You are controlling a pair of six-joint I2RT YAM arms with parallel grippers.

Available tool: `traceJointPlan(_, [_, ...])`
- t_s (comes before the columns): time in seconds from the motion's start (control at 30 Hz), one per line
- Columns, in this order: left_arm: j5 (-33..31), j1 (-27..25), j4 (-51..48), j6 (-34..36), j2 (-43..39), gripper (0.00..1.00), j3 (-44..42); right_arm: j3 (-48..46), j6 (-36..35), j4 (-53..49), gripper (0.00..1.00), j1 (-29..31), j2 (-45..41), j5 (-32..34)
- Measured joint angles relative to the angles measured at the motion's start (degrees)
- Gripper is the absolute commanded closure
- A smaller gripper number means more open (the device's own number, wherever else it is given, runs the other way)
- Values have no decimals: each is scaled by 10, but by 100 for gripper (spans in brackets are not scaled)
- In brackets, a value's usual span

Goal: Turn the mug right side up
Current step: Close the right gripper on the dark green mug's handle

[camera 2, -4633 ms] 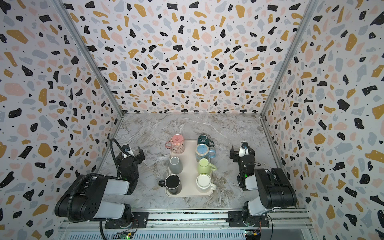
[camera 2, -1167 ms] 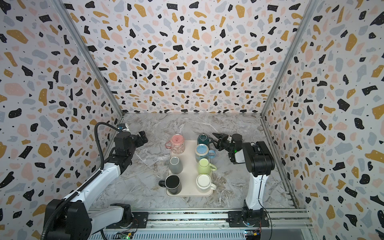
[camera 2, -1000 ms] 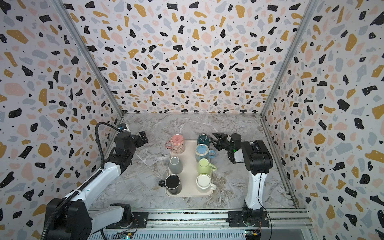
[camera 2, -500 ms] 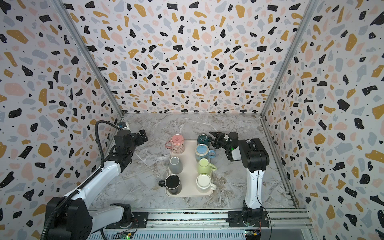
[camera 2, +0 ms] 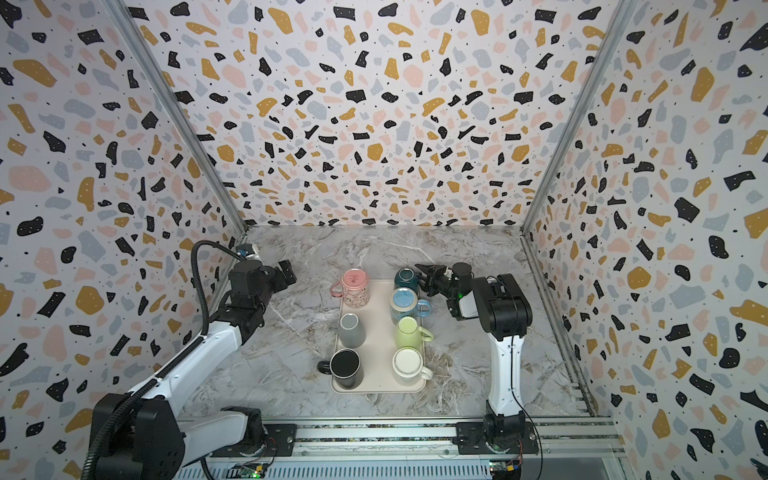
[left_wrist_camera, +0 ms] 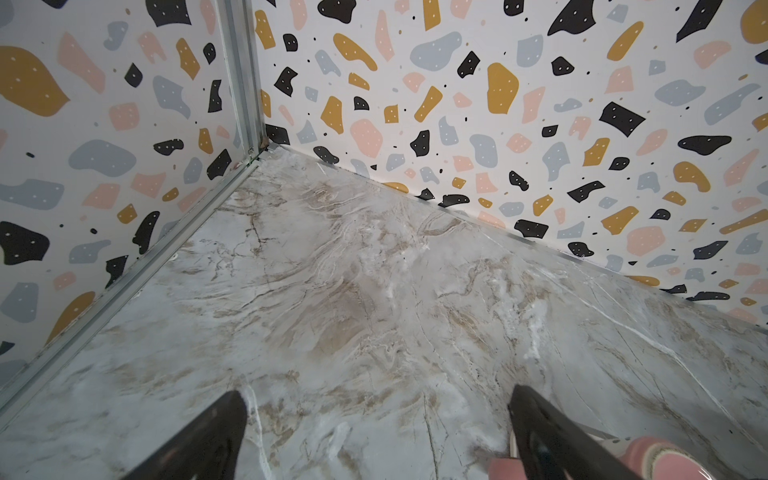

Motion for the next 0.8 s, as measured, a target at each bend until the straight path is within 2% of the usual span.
traceJointPlan(0.27, [0, 0, -7, 2, 1, 0, 0, 11, 25, 10, 87, 2, 5, -10])
traceJointPlan(0.5, [0, 0, -10, 2, 1, 0, 0, 24, 38, 31, 99, 10, 9, -25])
traceJointPlan(0.8, [0, 0, -14, 3, 1, 0, 0, 31, 42, 49, 100, 10, 16, -27])
